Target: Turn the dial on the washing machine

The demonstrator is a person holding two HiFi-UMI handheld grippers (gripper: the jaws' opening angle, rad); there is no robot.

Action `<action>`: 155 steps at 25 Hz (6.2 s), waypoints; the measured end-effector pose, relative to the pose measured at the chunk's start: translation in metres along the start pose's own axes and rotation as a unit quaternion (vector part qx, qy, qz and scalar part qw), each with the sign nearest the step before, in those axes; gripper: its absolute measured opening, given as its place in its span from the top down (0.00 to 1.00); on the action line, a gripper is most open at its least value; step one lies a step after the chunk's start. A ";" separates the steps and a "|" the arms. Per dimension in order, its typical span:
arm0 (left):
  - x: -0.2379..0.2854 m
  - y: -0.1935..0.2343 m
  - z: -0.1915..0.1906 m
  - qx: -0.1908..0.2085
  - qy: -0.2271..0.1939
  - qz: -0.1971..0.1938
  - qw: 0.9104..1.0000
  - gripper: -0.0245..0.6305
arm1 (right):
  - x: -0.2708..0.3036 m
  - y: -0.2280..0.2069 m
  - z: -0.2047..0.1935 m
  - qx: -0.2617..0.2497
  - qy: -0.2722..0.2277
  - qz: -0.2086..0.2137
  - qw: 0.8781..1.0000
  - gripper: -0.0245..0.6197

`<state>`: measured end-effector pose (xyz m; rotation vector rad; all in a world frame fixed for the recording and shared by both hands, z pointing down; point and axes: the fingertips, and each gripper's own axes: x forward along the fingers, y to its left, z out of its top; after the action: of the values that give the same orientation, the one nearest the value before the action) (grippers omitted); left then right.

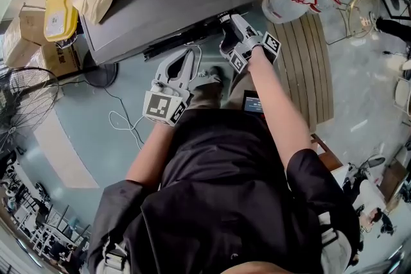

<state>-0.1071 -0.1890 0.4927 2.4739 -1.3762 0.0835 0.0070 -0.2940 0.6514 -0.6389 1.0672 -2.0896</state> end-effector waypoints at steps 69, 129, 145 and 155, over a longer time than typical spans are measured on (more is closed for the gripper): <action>-0.002 0.002 -0.010 -0.016 0.012 -0.012 1.000 0.97 | 0.000 0.013 -0.018 -0.836 0.048 -0.181 0.515 0.49; -0.019 0.006 -0.015 -0.014 0.019 -0.002 1.000 0.97 | 0.006 0.012 -0.007 -0.447 0.120 -0.117 0.879 0.54; -0.008 0.000 -0.006 -0.022 0.003 -0.017 1.000 0.97 | -0.039 0.071 -0.028 -0.684 0.120 -0.084 0.715 0.54; -0.011 -0.008 0.038 -0.020 -0.051 -0.021 0.998 0.97 | -0.105 0.181 -0.108 -0.826 0.049 0.020 0.561 0.58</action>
<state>-0.1101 -0.1872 0.4529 2.5044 -1.3517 -0.0803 0.0644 -0.2369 0.4305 -1.1972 2.9080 -0.3709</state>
